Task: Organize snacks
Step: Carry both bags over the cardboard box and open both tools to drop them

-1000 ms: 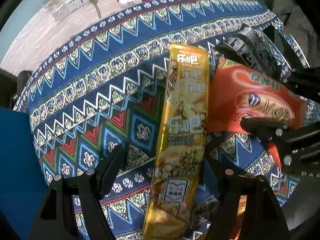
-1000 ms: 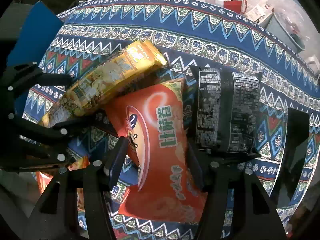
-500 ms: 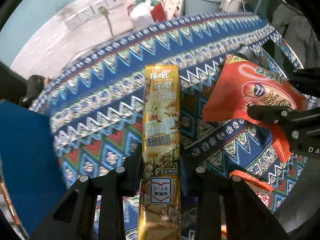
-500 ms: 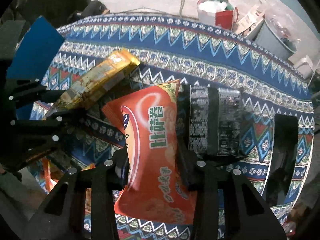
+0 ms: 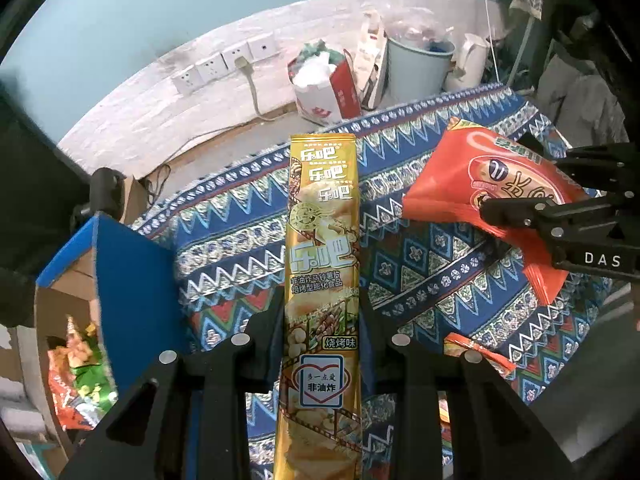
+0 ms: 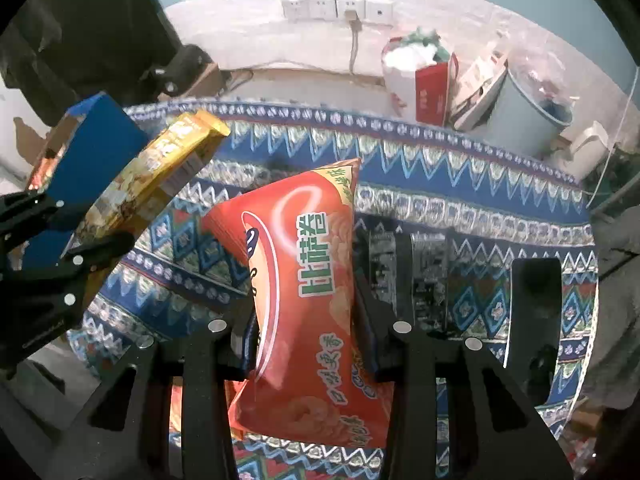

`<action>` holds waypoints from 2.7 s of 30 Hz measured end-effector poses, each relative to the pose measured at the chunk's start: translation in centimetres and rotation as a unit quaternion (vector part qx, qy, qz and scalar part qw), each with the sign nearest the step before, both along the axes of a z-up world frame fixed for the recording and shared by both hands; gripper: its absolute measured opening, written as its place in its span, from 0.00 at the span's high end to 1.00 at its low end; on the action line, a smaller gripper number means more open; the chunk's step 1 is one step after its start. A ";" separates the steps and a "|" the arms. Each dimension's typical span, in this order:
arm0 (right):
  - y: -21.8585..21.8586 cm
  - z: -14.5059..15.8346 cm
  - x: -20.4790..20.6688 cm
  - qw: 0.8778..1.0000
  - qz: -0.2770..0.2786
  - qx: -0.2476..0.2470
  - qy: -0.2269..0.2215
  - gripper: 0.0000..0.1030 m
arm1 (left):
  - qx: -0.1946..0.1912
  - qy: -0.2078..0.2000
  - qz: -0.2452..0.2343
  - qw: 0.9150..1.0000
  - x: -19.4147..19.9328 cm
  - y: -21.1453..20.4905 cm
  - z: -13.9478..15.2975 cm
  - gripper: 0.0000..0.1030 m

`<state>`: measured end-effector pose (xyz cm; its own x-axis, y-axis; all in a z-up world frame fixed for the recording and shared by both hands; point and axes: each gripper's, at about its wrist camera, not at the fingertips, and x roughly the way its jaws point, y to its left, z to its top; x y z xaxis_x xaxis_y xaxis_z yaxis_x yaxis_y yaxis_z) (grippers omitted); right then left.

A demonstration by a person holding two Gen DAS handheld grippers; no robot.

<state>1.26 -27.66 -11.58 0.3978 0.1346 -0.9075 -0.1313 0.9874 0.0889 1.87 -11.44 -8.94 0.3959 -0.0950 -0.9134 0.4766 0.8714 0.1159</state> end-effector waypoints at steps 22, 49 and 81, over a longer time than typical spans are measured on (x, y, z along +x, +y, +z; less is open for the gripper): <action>3.7 6.0 1.3 0.998 0.022 0.020 -0.061 0.62 | -0.040 -0.048 0.041 0.997 -0.6 5.6 5.6 0.69; 15.3 8.0 4.4 0.991 0.104 0.038 -0.071 0.62 | -0.062 -0.061 0.154 0.984 -1.2 18.4 6.8 0.69; 31.6 5.3 8.5 0.983 0.175 0.045 -0.033 0.62 | -0.056 -0.044 0.268 0.961 -1.2 29.4 3.7 0.69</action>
